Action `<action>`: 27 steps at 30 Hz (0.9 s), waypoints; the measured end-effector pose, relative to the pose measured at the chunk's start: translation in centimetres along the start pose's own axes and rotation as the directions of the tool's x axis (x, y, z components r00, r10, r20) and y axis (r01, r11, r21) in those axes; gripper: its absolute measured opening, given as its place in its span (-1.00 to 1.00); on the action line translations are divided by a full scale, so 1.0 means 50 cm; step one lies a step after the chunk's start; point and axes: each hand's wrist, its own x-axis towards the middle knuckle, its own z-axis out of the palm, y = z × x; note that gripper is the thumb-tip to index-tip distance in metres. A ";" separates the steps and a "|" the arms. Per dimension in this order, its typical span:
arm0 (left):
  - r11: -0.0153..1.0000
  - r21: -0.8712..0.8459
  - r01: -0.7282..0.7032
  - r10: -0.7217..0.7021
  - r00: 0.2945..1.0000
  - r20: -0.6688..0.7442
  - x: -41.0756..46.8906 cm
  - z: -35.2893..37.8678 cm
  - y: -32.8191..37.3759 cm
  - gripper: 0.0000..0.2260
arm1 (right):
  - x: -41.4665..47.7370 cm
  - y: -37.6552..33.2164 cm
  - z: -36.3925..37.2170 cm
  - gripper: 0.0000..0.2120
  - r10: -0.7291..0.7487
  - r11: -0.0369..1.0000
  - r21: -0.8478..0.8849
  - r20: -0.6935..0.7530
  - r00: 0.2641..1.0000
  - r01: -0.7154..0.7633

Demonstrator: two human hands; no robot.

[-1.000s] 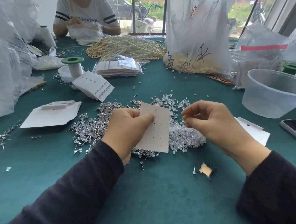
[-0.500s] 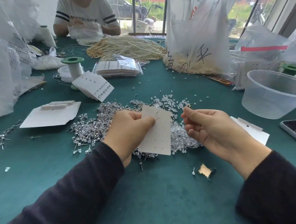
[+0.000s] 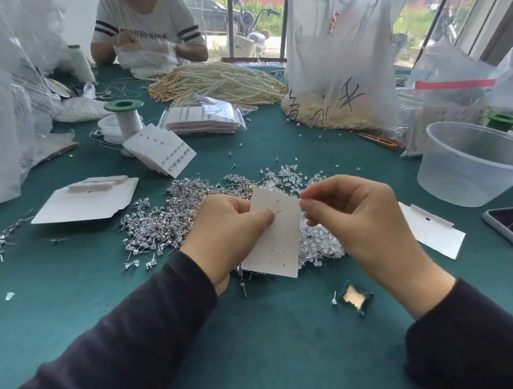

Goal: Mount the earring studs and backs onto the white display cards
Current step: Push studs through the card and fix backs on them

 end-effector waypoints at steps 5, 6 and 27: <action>0.996 0.065 -0.054 0.054 0.999 0.003 -0.003 0.006 0.001 -0.88 | -0.015 0.004 0.025 -0.87 -0.151 0.961 -0.228 0.040 0.988 0.156; 0.995 0.069 -0.069 0.069 0.998 0.007 -0.004 0.007 0.001 -0.89 | -0.015 0.005 0.028 -0.88 -0.174 0.952 -0.248 0.049 0.984 0.181; 0.953 0.229 -0.199 0.208 0.978 -0.016 0.006 0.004 -0.013 -0.82 | -0.016 0.021 0.036 -0.95 -0.312 0.897 -0.303 0.084 0.946 0.323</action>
